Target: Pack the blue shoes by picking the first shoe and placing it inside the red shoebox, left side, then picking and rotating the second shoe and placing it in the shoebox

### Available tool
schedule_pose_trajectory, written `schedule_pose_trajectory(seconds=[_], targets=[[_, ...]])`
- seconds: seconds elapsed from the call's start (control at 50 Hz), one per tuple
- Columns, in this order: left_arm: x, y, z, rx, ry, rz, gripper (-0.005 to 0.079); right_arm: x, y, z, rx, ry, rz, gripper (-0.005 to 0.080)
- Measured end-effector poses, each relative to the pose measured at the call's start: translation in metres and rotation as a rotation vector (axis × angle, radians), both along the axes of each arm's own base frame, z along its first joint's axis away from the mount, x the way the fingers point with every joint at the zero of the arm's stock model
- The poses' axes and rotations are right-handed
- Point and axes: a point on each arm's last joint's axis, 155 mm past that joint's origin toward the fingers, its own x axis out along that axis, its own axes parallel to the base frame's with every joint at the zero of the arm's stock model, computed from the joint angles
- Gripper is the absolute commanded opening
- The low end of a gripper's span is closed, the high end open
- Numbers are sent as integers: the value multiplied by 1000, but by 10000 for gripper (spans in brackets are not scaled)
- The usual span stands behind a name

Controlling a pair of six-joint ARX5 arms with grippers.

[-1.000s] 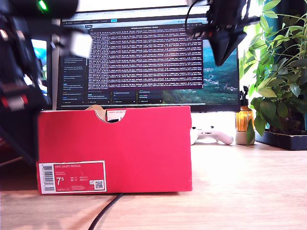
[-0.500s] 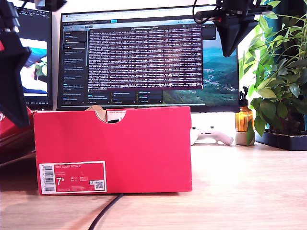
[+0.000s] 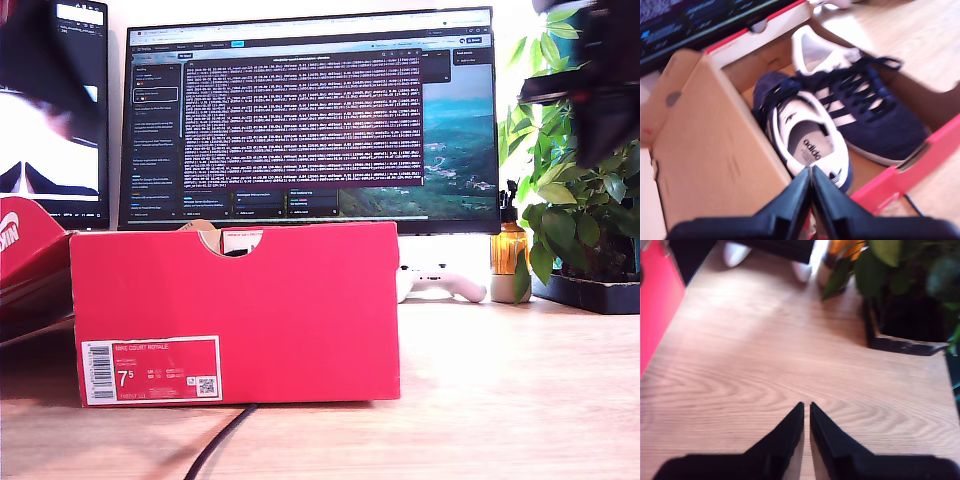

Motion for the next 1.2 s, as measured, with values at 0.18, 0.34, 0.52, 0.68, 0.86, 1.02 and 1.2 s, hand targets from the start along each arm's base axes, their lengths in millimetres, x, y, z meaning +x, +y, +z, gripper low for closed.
schedule_pose_trajectory(seconds=[0.18, 0.34, 0.52, 0.68, 0.86, 1.02, 1.2], targets=[[3, 16, -4, -76, -71, 59, -11, -18, -3, -14, 8, -72, 32, -2], [6, 33, -2, -126, -136, 115, -11, -25, -12, -22, 45, -165, 1, -2], [13, 51, 12, -188, -245, 176, -11, -25, -15, -24, 89, -273, -19, -2], [16, 72, 7, -204, -303, 222, -11, -30, -30, -41, 92, -313, -57, -2], [17, 92, -28, -192, -279, 264, -11, -36, -65, -57, 86, -295, -140, -2], [17, 107, -31, -196, -290, 301, -11, -34, -77, -52, 98, -321, -161, -2], [16, 118, -24, -220, -309, 332, -11, -46, -83, -71, 107, -321, -175, -2]])
